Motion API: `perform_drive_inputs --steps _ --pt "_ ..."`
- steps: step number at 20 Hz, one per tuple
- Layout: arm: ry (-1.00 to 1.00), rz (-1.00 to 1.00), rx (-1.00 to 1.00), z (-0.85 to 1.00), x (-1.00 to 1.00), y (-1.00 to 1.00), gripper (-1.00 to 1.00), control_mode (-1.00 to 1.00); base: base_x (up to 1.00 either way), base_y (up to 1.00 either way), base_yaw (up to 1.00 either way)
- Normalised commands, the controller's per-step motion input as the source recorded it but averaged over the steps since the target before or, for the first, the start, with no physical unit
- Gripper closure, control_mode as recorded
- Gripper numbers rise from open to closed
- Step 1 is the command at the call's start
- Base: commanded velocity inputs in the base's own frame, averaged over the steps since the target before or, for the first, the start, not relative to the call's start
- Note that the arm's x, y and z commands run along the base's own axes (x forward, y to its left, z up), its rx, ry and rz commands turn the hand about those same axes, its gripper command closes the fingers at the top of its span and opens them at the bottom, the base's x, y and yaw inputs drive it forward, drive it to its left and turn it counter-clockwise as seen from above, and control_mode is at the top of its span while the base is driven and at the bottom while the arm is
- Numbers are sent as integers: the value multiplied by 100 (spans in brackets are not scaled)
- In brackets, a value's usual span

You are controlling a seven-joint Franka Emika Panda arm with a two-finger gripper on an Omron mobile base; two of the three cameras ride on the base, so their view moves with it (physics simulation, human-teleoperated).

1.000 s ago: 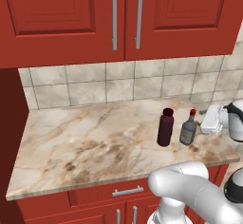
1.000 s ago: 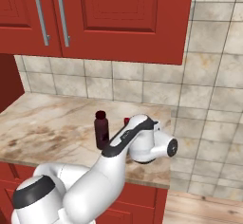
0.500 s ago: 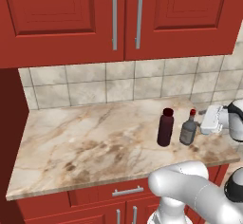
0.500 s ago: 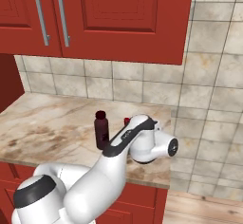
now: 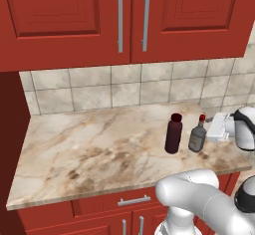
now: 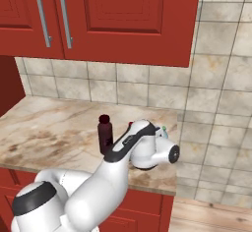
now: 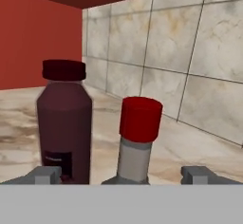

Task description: Place the drinks on the dining counter in a tight cluster.

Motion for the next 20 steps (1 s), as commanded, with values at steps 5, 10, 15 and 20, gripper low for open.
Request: perform_drive_inputs --steps 5,10,15,20 --pt "0 -11 0 -3 23 -11 -100 -100 0 0 0" --pt "0 -6 0 0 9 -3 -100 -100 0 0 0" --pt "1 0 0 -2 0 11 -100 -100 0 0 0" --pt "1 0 0 0 1 6 -100 -100 0 0 0"
